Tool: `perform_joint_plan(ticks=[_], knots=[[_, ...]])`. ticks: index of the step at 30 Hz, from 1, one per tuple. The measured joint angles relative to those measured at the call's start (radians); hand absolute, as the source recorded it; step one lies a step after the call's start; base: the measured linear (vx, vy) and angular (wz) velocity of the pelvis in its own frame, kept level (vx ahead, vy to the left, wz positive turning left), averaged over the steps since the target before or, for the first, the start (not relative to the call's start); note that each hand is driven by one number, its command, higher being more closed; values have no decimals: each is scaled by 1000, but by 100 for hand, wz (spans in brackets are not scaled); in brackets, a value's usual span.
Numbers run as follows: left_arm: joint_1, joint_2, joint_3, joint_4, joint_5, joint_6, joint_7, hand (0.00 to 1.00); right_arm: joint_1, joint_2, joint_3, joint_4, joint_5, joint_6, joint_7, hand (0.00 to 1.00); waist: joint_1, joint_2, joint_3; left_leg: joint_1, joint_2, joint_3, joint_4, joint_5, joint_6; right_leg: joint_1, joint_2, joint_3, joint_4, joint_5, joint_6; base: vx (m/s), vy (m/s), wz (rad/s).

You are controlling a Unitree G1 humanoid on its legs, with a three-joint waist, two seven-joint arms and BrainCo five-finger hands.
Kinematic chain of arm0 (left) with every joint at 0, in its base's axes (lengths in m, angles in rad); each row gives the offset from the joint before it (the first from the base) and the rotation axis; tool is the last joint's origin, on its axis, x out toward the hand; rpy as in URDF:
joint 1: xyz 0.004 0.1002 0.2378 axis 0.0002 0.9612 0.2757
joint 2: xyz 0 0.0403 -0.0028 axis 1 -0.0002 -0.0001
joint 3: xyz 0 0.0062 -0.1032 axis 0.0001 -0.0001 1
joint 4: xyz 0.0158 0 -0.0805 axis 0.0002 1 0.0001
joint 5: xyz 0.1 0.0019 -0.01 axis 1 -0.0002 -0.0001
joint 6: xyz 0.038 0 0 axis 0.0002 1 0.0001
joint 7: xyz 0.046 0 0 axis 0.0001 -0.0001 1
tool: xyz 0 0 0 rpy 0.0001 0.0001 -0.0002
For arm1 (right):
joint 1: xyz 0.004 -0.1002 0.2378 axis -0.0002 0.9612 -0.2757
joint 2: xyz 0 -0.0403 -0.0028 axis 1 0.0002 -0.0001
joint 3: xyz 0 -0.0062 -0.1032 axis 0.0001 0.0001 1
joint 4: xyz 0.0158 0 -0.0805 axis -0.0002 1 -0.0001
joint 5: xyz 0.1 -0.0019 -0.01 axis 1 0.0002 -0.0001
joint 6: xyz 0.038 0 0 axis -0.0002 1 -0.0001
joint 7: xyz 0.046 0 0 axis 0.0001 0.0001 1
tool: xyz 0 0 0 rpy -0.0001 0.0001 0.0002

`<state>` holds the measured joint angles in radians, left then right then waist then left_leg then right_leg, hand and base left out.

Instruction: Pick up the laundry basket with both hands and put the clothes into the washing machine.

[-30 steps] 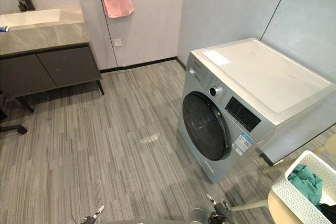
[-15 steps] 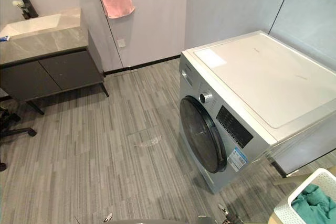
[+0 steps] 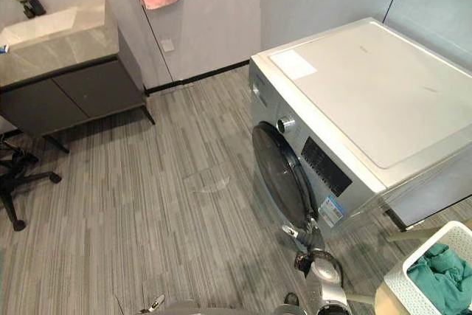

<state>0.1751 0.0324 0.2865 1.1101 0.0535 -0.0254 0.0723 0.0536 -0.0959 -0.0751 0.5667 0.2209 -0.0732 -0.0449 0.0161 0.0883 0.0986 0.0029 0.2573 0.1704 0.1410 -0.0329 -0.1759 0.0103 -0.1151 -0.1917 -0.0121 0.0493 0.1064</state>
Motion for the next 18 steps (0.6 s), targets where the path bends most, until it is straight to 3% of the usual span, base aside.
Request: perform_joint_plan(ticks=[2,4,6,12,18], knots=[[-2,-3,0,0,15,1,-2,0,35,0,19,-84,-30,-6,3,0,-2,9,4,11,4,7,-63,-53,1,3,11,-12,-47,32,11,-88,99,6],[-2,4,2,1,46,9,-3,0,91,20,57,-199,-72,-7,4,0,0,-17,16,9,-29,10,-71,-47,7,14,-16,-9,-87,65,15,-98,115,2],[0,4,0,0,68,10,-2,0,139,19,84,-282,-81,-15,10,0,0,-20,10,12,-42,18,-76,-49,11,19,-29,-1,-87,64,17,-78,76,-6],[-5,0,-23,-1,98,1,0,0,200,-4,80,-468,-153,-34,27,0,-2,12,-10,27,-47,25,-111,-32,14,1,-30,4,-86,67,26,20,4,-5],[-4,13,-45,-3,122,-10,-2,0,203,-11,7,-599,-280,-53,7,0,0,-2,-14,43,-47,33,-119,-30,14,2,-28,21,-86,67,26,24,-3,-7]])
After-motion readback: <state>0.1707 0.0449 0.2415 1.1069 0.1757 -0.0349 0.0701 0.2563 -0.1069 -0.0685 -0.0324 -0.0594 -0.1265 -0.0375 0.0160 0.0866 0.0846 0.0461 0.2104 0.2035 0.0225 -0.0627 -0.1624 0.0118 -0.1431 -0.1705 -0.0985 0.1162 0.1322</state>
